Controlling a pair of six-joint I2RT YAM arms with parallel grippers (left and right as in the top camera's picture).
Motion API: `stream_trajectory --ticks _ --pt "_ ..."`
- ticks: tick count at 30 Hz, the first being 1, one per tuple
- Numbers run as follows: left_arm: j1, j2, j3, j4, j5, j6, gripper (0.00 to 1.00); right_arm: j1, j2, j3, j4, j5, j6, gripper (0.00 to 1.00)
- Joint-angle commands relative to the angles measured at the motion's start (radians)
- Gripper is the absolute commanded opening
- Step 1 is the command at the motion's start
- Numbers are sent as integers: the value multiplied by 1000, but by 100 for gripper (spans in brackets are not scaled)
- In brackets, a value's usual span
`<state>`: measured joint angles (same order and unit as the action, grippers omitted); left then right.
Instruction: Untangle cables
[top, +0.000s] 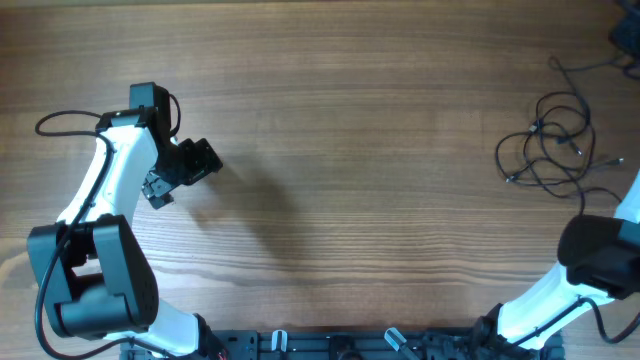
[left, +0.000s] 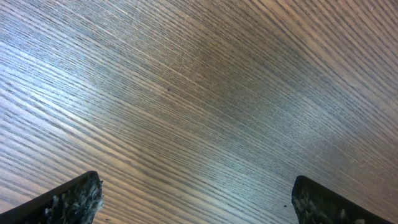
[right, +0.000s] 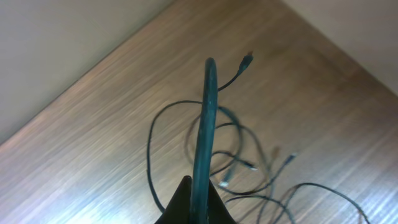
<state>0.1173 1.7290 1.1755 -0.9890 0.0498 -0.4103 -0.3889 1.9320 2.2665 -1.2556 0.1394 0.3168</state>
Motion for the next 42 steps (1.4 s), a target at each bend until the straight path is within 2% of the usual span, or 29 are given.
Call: stream_trajectory --ticks 1,5,6,7,9,11,12,13,21,28,33,40,41,42 --pt "5 -14 2 -3 6 -26 100 -77 15 -53 1 16 29 5" --pt "5 -14 2 -4 5 -25 100 -115 15 -209 20 -29 51 6" --pt "5 -14 2 -3 5 -25 100 -119 15 -243 23 -50 50 11" --pt "5 -14 2 -3 5 -25 100 -120 15 -278 25 -69 49 18" --pt "5 -14 2 -3 5 -25 100 -120 15 -342 29 -82 49 48" --pt "5 -14 2 -3 5 -24 100 -120 15 -386 36 -81 48 68" --pt "5 -14 2 -3 5 -24 100 -121 15 -406 42 -81 49 76" --pt "5 -14 2 -3 5 -24 100 -121 15 -423 47 -82 49 80" --pt "5 -14 2 -3 5 -25 100 -121 15 -441 51 -83 50 84" --pt "5 -14 2 6 21 -25 100 -119 15 -442 54 -266 14 99" --pt "4 -14 2 55 115 -25 100 -77 15 -443 23 -351 -57 100" --pt "-66 -14 2 133 121 -16 100 82 15 -443 9 -328 -125 100" --pt "-82 -14 2 137 116 -13 100 106 15 -443 10 -301 -130 98" --pt "-94 -14 2 137 112 -13 100 122 15 -443 11 -285 -130 89"
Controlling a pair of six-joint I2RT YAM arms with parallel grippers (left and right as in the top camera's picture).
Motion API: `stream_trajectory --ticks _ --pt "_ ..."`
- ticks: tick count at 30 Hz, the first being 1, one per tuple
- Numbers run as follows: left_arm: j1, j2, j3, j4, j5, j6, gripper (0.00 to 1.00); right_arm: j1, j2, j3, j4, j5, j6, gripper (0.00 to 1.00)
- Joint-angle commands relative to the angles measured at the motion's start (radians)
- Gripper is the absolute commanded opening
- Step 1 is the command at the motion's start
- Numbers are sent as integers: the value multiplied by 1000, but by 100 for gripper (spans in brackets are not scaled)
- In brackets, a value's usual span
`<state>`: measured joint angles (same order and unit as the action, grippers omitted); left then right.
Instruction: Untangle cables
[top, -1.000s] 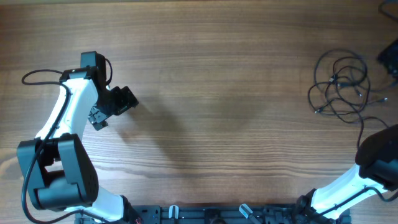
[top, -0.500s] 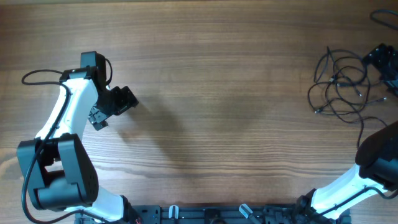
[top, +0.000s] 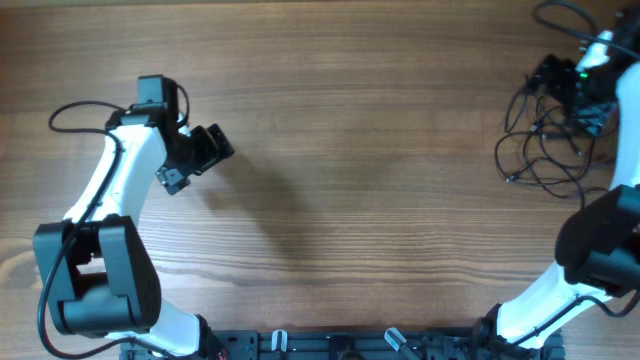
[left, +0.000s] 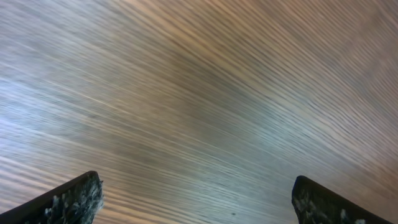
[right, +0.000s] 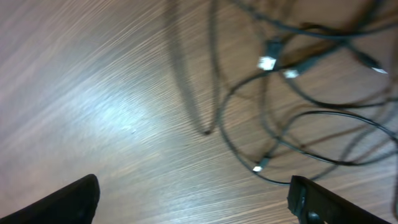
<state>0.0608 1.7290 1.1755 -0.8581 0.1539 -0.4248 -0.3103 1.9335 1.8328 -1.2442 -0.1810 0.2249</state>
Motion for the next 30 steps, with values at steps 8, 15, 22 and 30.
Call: stream_trajectory --ticks 8,15,22,30 --pt "-117 -14 2 6 2 2 100 97 13 -105 97 110 41 57" --pt "-142 -14 2 5 2 1 100 97 13 -369 323 136 101 52" --pt "-142 -14 2 -24 2 1 100 93 13 -393 398 169 118 4" --pt "-142 -14 2 -33 2 1 100 80 -38 -278 298 530 143 4"
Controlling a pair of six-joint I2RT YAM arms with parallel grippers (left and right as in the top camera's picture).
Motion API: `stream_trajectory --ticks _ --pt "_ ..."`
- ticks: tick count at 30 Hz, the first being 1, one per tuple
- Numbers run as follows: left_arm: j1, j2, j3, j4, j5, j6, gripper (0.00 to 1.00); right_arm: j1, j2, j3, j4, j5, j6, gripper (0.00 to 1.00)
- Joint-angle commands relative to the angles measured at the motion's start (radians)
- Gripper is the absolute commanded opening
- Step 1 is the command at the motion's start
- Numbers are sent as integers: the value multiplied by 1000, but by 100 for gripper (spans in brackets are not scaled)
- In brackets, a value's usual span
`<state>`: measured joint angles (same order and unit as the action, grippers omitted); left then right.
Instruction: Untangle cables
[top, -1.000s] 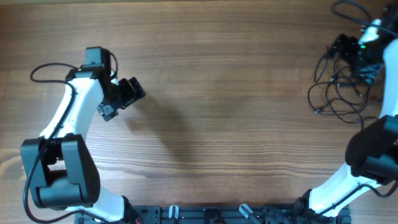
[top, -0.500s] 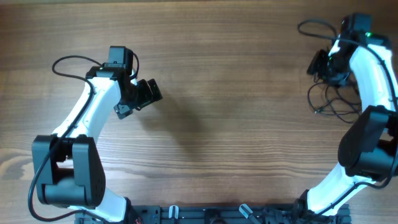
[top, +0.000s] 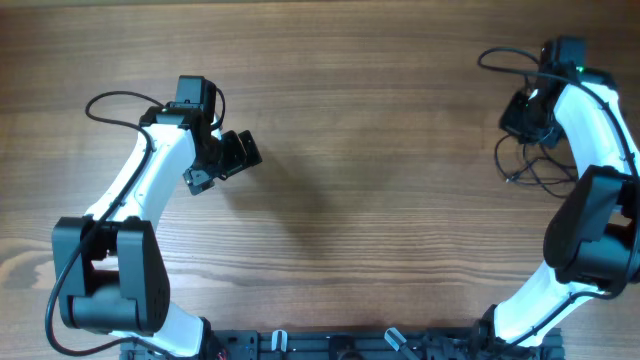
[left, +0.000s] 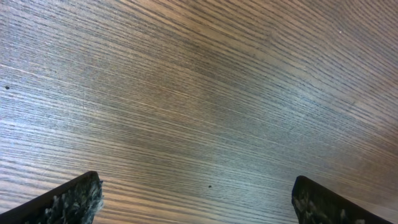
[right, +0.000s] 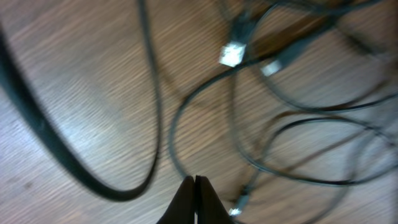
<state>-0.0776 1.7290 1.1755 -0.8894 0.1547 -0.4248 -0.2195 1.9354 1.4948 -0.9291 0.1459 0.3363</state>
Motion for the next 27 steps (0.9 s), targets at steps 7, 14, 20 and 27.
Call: stream_trajectory --ticks 7,14,20,27 --pt "-4 -14 2 -2 2 -3 100 -18 -166 71 66 65 96 20" --pt "-4 -14 2 -6 2 -3 100 -14 -123 54 147 -323 -180 71" --pt "-4 -14 2 -7 2 -3 100 -14 -51 6 143 -245 -180 61" --pt "-4 -14 2 -9 1 -2 100 -14 -2 -15 145 -240 -174 49"
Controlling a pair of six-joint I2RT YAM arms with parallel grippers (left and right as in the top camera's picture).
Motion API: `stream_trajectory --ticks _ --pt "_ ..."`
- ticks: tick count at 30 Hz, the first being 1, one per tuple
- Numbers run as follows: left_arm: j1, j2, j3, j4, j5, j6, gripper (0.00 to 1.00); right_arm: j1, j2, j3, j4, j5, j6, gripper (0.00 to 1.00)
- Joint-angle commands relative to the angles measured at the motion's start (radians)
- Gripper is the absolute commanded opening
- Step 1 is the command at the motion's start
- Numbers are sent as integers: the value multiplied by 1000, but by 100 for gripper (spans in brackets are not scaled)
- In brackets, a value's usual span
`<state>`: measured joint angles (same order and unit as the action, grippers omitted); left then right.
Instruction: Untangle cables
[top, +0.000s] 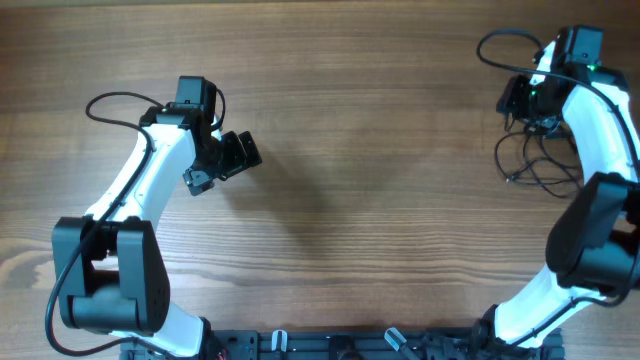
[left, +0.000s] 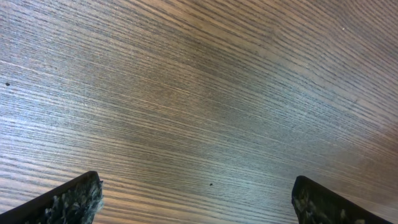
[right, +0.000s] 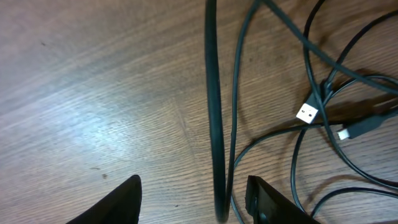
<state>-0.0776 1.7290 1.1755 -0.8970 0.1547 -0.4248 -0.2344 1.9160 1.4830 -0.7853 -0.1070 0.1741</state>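
The tangle of thin black cables (top: 543, 160) lies near the table's right edge. My right gripper (top: 515, 100) sits at the tangle's far left corner. In the right wrist view the gripper (right: 193, 202) is open, low over the wood, with a thick black cable (right: 211, 112) and a thin cable (right: 239, 93) running between its fingers. A white USB plug (right: 306, 114) lies just right of them among crossing loops. My left gripper (top: 245, 152) is far off on the table's left half. It (left: 196, 199) is open over bare wood with nothing between its fingers.
The wooden table (top: 370, 150) stretches between the two arms. A black cable loop (top: 500, 45) arcs off my right wrist near the far edge. Another loop (top: 115, 100) hangs off the left arm.
My right gripper was shut at the tangle's corner and is now open, with cables between its fingers. It has shifted slightly toward the far edge. The left arm has not moved.
First my right gripper was shut, looking down on the tangle from high up, outside the overhead view. Then it was open over the cables at the far right. Then it was shut low at the tangle, and now open there. My left gripper moved rightward, staying open.
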Motion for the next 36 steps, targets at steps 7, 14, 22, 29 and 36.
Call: stream_trajectory --ticks 7,14,22,29,36 --pt "-4 -14 2 -2 1 -3 100 1 18 -3 -1 14 -10 7" --pt "-4 -14 2 -2 1 -2 100 1 18 -3 -82 235 17 4" --pt "-4 -14 2 -2 2 -3 100 -1 9 39 -365 937 219 4" --pt "-4 -14 2 -30 2 -3 100 -2 -90 100 -299 953 280 4" --pt "-4 -14 2 -32 2 -3 100 2 -170 176 -154 1001 159 4"
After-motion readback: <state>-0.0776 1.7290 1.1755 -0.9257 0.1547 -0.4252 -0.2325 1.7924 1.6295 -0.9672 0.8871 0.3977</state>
